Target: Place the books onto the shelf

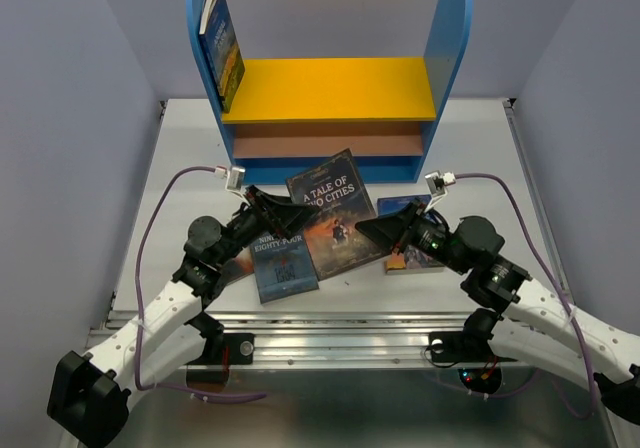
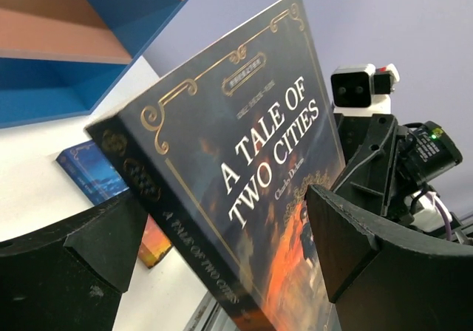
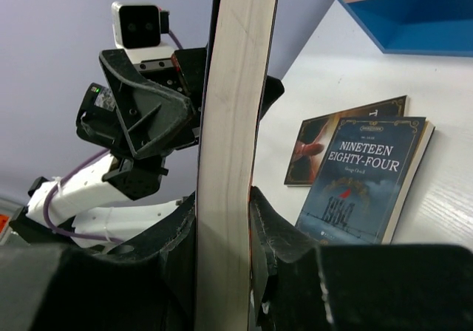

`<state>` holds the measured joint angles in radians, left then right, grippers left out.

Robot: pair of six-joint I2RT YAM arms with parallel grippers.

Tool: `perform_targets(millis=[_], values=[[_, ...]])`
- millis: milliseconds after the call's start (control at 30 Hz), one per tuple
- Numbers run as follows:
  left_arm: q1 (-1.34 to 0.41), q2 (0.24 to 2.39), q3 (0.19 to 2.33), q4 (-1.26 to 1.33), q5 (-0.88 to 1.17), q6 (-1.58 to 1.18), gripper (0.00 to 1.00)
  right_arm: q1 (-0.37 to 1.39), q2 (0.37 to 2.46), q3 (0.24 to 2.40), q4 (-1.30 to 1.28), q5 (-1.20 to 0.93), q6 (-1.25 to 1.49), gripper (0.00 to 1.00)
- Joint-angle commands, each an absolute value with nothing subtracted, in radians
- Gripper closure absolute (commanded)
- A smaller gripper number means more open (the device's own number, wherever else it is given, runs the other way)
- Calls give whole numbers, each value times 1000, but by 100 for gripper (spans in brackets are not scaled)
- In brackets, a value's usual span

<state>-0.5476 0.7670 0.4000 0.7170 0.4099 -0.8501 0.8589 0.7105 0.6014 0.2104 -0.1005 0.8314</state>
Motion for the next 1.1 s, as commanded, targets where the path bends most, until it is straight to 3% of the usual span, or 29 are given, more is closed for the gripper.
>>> perform_targets(millis=[0, 267, 400, 600, 633, 667, 767, 900, 967, 1033, 1067], values=[[-538, 764, 411, 831, 462, -865, 6, 861, 693, 657, 454, -144, 874, 99], [-535, 765, 397, 907, 535, -899, 29, 861, 683, 637, 454, -118, 874, 99], [-535, 764, 399, 923, 583, -902, 34, 861, 699, 634, 456, -97, 864, 99], [-534, 773, 408, 928, 598, -904, 49, 861, 762, 637, 495, -126, 882, 99], [-534, 772, 411, 928, 597, -904, 56, 861, 767, 637, 494, -124, 881, 99], [-535, 772, 414, 927, 594, -900, 71, 861, 769, 632, 494, -114, 881, 99], [-535, 770, 417, 927, 594, -896, 97, 861, 762, 626, 491, -94, 873, 99], [-534, 758, 425, 920, 560, -876, 100, 861, 747, 641, 414, -6, 845, 99], [-535, 738, 445, 901, 531, -841, 100, 861, 739, 664, 301, 75, 827, 54], [-535, 715, 510, 800, 458, -749, 100, 861, 723, 690, 212, 209, 801, 1], [-534, 710, 540, 755, 424, -717, 100, 861, 716, 698, 181, 242, 798, 0]])
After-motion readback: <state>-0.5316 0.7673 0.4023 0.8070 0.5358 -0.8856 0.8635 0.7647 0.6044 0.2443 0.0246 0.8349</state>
